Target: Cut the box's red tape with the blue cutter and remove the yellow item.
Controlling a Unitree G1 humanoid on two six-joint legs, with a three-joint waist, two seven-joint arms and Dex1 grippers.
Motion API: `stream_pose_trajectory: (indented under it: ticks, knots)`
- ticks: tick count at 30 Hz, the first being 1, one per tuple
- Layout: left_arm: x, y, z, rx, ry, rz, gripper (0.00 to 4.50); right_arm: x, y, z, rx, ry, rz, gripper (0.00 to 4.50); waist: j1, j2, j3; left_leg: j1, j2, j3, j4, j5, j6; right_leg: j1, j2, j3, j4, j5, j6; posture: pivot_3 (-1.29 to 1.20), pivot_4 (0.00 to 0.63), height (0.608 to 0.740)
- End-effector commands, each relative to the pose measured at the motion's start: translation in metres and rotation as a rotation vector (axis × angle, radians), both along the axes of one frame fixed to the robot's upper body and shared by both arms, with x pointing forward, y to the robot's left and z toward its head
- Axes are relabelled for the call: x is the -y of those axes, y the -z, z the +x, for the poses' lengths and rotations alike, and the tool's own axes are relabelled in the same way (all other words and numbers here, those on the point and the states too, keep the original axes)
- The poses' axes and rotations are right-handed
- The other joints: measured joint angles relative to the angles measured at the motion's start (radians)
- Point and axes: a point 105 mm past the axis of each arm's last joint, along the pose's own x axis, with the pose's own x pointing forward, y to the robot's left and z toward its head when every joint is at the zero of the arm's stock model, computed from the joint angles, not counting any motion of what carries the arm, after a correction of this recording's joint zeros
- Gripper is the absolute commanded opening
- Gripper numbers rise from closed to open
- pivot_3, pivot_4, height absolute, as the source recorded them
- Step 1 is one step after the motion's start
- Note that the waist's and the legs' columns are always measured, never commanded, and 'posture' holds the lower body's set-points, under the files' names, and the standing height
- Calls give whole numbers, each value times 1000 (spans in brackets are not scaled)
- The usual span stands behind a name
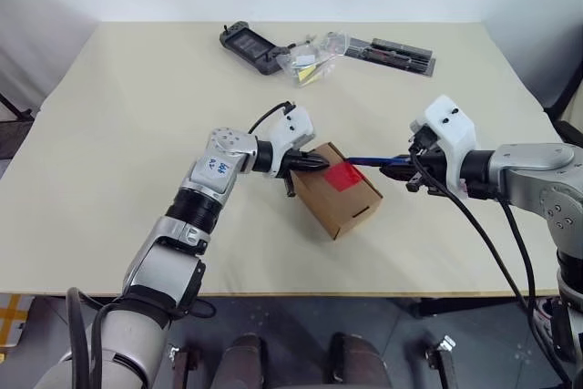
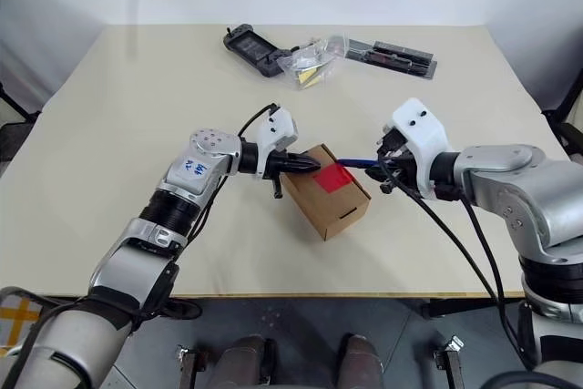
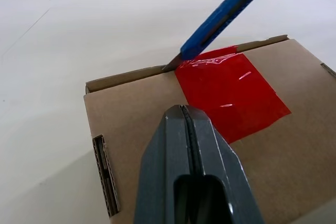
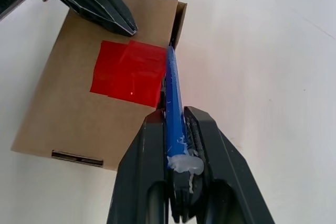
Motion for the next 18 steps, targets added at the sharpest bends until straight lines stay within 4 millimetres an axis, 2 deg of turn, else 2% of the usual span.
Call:
stream_pose_trajectory:
  ticks: [1, 9, 18]
  knots:
    - [-2, 23, -1, -52, -22, 69, 0, 4, 0, -4, 2, 20, -13, 184, 0, 0, 0, 0, 0, 0, 0, 0, 0, 0, 0, 0, 0, 0, 0, 0, 150, 740]
    - [-2, 21, -1, -51, -24, 67, 0, 6, 11, -9, -40, 29, -19, 184, 0, 0, 0, 0, 0, 0, 0, 0, 0, 0, 0, 0, 0, 0, 0, 0, 150, 740]
    - [0, 20, 0, -50, -20, 64, 0, 9, 12, -13, -57, 40, -21, 184, 0, 0, 0, 0, 0, 0, 1, 0, 1, 0, 0, 0, 0, 0, 0, 0, 150, 740]
